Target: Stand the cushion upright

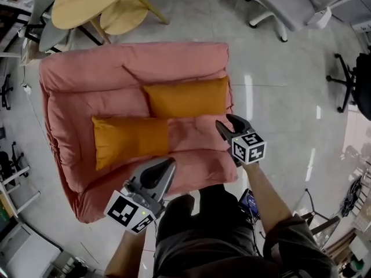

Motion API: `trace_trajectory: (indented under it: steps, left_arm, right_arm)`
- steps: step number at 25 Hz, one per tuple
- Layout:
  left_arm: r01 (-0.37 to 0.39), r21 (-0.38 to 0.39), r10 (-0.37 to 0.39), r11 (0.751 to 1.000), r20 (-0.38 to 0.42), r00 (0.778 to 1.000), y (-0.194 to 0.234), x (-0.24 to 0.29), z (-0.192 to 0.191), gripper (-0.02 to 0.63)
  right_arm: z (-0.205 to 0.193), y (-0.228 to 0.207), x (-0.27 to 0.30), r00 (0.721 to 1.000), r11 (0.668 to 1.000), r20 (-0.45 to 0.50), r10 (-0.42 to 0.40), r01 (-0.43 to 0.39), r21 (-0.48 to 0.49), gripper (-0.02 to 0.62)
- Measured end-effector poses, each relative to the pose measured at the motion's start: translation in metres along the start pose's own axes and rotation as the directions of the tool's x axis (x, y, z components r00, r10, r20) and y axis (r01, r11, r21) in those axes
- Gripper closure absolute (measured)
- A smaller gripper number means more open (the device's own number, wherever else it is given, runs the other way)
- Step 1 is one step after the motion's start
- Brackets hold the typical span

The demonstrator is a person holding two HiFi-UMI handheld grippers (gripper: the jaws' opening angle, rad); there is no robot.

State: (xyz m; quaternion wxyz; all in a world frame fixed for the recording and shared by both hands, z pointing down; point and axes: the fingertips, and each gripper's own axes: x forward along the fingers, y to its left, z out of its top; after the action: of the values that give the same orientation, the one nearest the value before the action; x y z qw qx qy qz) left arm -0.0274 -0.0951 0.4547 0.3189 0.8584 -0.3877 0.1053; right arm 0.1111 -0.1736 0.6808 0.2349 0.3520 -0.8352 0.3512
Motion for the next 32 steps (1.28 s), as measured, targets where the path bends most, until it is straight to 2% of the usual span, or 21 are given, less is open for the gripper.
trace_trajectory:
  steps: [4,9,13,16,18,20,25,28,32]
  left_arm:
    - [0.008,-0.021,-0.009,1.000,-0.066,0.998,0.013,0.026,-0.024,0.595]
    - [-0.005,-0.083,-0.006,0.997,-0.129,0.992,0.029,0.047,-0.051,0.595]
    - [-0.021,-0.114,0.001,0.993,-0.174,0.985,0.039,0.050,-0.064,0.594]
    - [-0.032,-0.117,0.008,0.993,-0.193,0.981,0.045,0.050,-0.066,0.594]
    - [-0.030,-0.116,0.007,0.993,-0.194,0.981,0.044,0.049,-0.063,0.594]
    - [-0.025,-0.111,0.004,0.994,-0.182,0.983,0.042,0.048,-0.055,0.594]
    - [-0.007,-0.089,-0.003,0.996,-0.118,0.993,0.029,0.028,-0.027,0.595]
    - [-0.007,-0.079,0.001,0.997,-0.077,0.997,0.024,0.003,-0.015,0.594]
    - [-0.015,-0.072,0.014,0.997,-0.016,1.000,0.025,-0.041,-0.001,0.595]
  right_arm:
    - [-0.052,-0.055,0.043,0.993,0.998,-0.102,-0.061,0.062,0.004,0.405]
    - [-0.112,-0.104,0.088,0.965,0.993,-0.246,-0.089,0.068,-0.094,0.379]
    - [-0.132,-0.119,0.117,0.944,0.976,-0.316,-0.092,0.022,-0.218,0.376]
    - [-0.131,-0.118,0.129,0.941,0.967,-0.326,-0.094,0.009,-0.254,0.395]
    - [-0.120,-0.111,0.125,0.947,0.959,-0.303,-0.109,0.020,-0.283,0.490]
    - [-0.104,-0.100,0.114,0.956,0.952,-0.268,-0.120,0.034,-0.304,0.531]
    - [-0.042,-0.052,0.070,0.984,0.936,-0.147,-0.097,0.041,-0.349,0.548]
    - [0.009,0.000,0.048,0.998,0.925,-0.052,-0.042,0.019,-0.380,0.549]
    - [0.078,0.078,0.034,0.998,0.896,0.065,0.021,0.010,-0.445,0.552]
